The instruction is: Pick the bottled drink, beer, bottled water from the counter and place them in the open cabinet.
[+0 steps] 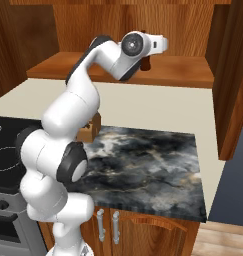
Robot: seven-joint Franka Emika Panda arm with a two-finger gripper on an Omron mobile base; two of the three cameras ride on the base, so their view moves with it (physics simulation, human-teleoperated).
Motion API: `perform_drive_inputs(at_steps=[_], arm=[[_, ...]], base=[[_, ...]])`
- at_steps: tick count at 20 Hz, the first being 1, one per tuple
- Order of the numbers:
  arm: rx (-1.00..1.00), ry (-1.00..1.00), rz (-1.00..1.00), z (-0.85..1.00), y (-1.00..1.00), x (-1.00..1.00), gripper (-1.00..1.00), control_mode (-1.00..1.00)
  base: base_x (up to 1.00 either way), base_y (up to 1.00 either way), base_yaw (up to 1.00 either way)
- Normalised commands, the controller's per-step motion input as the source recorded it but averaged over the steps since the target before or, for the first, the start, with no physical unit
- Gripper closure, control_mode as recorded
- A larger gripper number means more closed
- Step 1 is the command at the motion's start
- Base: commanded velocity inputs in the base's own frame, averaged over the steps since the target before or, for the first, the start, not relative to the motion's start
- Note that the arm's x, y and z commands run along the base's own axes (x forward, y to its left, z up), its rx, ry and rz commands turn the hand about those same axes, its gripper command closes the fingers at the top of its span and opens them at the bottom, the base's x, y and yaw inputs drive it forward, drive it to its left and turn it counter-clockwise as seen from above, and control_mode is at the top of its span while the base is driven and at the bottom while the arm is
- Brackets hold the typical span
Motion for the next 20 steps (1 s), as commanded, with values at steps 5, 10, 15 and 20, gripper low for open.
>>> perform_drive_inputs(at_steps=[5,10,15,20], arm=[[0.0,-0.01,0.0,-0.19,0.0,0.48,1.0,-1.0],[0.01,0.0,0.0,-0.08,-0.02,0.48,1.0,-1.0],[0.02,0.0,0.0,-0.04,-0.05,0.4,1.0,-1.0],[0.0,0.0,0.0,-0.14,-0.01,0.14,1.0,-1.0]], base=[[0.0,0.0,0.0],[0.0,0.0,0.0],[0.0,0.0,0.0],[0.0,0.0,0.0]])
